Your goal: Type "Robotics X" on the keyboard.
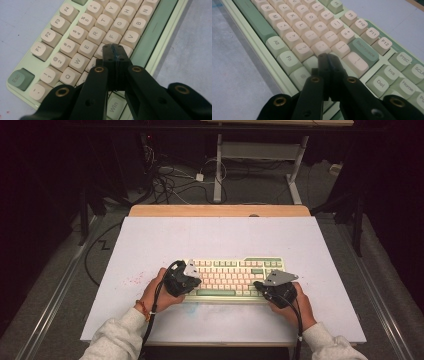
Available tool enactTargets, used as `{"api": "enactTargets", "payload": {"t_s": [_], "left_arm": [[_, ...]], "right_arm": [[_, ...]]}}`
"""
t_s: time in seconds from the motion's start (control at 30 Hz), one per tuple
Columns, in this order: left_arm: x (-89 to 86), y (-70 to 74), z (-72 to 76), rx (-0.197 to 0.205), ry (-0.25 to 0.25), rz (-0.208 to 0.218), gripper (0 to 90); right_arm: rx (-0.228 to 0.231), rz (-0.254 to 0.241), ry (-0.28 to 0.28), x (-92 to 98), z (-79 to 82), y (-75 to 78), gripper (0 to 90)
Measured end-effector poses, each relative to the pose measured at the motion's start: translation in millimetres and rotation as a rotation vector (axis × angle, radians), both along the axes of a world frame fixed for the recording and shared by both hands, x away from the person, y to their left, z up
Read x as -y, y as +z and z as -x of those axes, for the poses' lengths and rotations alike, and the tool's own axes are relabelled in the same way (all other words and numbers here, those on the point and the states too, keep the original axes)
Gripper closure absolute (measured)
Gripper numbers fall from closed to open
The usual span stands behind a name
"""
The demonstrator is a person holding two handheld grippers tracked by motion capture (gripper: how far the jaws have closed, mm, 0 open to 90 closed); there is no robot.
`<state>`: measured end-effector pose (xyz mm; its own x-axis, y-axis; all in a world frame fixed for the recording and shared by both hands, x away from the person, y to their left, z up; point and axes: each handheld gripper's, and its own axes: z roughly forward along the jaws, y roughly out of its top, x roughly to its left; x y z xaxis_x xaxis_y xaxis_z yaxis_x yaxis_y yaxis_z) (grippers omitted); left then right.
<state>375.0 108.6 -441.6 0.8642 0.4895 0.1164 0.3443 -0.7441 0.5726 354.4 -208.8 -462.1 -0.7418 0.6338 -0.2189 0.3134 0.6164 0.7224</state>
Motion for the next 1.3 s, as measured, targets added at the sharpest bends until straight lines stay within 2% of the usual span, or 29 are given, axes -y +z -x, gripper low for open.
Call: {"api": "enactTargets", "payload": {"t_s": [0.57,0.63,0.67,0.7,0.77,0.83,1.03,1.3], "left_arm": [[2.4,2.0,0.9,0.012,-0.005,-0.005,87.4],[3.3,-0.1,0.9,0.003,-0.009,-0.022,87.4],[4.9,-3.4,0.8,0.004,-0.011,-0.054,87.4],[5.7,-5.8,1.2,0.02,-0.011,-0.061,87.4],[5.9,-4.0,1.1,0.014,-0.013,-0.067,87.4],[5.2,-2.1,2.5,0.021,-0.013,-0.052,87.4],[3.7,-1.2,2.8,0.022,-0.01,-0.05,87.4],[0.7,2.7,3.6,0.044,-0.007,-0.022,86.7]], "right_arm": [[-0.001,0.005,-0.002,-0.4,0.0,0.3,90.0],[0.0,0.006,-0.002,-0.6,0.3,0.3,90.0],[0.0,0.007,-0.002,-0.6,0.3,0.3,90.0],[-0.001,0.006,-0.002,-0.6,0.2,0.3,90.0],[0.0,0.006,-0.004,-0.7,0.2,0.4,90.0],[0.002,0.011,-0.008,-1.2,0.7,0.5,90.0],[0.006,0.016,-0.006,-2.0,0.9,0.5,90.0],[0.012,0.024,-0.006,-2.6,1.4,0.7,90.0]]}}
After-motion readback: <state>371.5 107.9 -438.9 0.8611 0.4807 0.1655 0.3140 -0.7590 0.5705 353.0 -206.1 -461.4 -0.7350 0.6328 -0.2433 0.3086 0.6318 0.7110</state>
